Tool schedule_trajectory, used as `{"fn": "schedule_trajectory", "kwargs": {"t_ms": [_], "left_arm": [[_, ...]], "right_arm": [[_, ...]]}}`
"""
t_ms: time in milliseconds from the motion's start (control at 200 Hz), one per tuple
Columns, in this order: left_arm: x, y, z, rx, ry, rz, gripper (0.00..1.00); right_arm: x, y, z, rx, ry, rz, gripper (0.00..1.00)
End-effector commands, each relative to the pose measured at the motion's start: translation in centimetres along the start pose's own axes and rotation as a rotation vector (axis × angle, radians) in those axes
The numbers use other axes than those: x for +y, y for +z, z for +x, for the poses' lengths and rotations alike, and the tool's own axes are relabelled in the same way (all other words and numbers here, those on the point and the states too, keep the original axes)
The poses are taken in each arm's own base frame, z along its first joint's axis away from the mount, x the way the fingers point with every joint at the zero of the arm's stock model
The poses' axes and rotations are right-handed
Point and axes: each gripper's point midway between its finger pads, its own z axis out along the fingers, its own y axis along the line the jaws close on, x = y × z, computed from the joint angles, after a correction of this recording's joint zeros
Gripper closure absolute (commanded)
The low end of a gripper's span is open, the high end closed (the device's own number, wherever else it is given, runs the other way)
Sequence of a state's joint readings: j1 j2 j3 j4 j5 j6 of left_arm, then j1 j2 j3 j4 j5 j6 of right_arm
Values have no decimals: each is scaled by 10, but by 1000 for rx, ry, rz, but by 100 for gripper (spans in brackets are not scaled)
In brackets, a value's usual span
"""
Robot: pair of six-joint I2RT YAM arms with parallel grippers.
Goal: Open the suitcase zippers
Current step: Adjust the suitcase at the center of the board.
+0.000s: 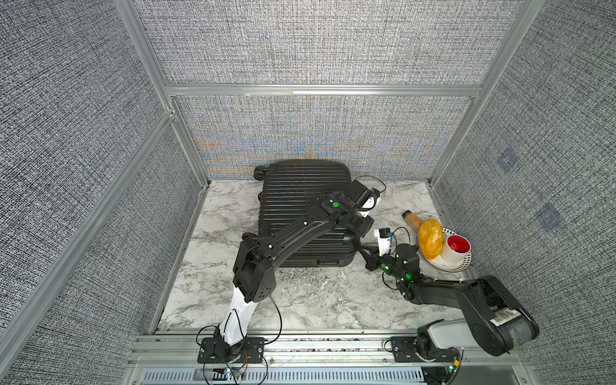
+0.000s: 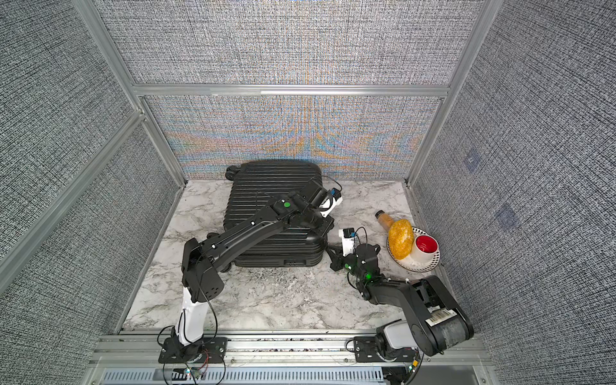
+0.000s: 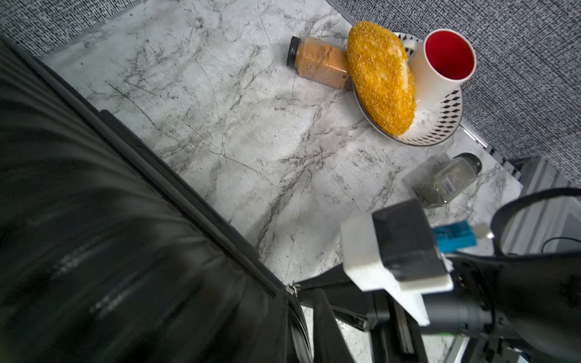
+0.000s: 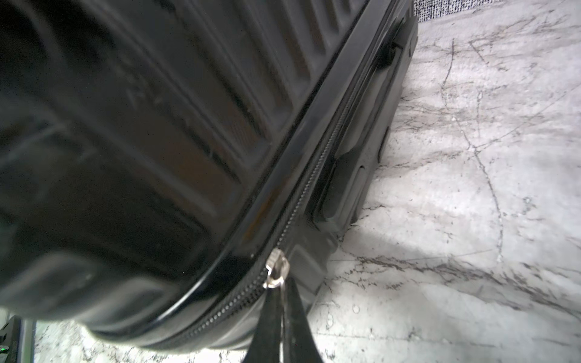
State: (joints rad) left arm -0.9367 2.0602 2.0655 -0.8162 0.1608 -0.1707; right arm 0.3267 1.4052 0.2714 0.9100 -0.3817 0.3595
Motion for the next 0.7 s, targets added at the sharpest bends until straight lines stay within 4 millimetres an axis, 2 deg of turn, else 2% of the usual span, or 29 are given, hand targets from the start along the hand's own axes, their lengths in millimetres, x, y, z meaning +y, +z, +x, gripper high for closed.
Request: {"fn": "schedule_trajectory", "kwargs": {"t_ms": [0, 45, 80, 175, 255, 355, 465, 545, 630, 695], "left_arm": [[-8, -36, 7, 8, -42, 7, 73], [-11, -58, 0, -52, -53, 0, 68], [-10, -71, 3, -83, -69, -17, 64], [6, -109, 23, -169, -149, -100, 58], [23, -132, 62, -196, -235, -175, 57], [42, -156, 123, -202, -361, -252, 61], [55, -167, 184, -203, -487, -286, 67], [65, -163, 221, -165, -556, -321, 69], [77, -156, 242, -151, -589, -380, 70], [87, -154, 245, -151, -592, -428, 69]], "right_arm": [[10, -1, -5, -21, 2, -49, 100], [10, -3, -1, -16, 8, -40, 100], [9, -4, -1, -16, 10, -31, 100], [8, -8, -1, -20, 10, -20, 100], [10, -9, -1, -15, 11, -20, 100], [12, -7, -3, -9, 12, -13, 100], [14, -5, -4, -7, 7, -10, 100], [17, -4, -3, -2, 2, -12, 100], [21, -4, -1, 3, -14, -14, 100], [25, -5, 2, 13, -32, -21, 100]]}}
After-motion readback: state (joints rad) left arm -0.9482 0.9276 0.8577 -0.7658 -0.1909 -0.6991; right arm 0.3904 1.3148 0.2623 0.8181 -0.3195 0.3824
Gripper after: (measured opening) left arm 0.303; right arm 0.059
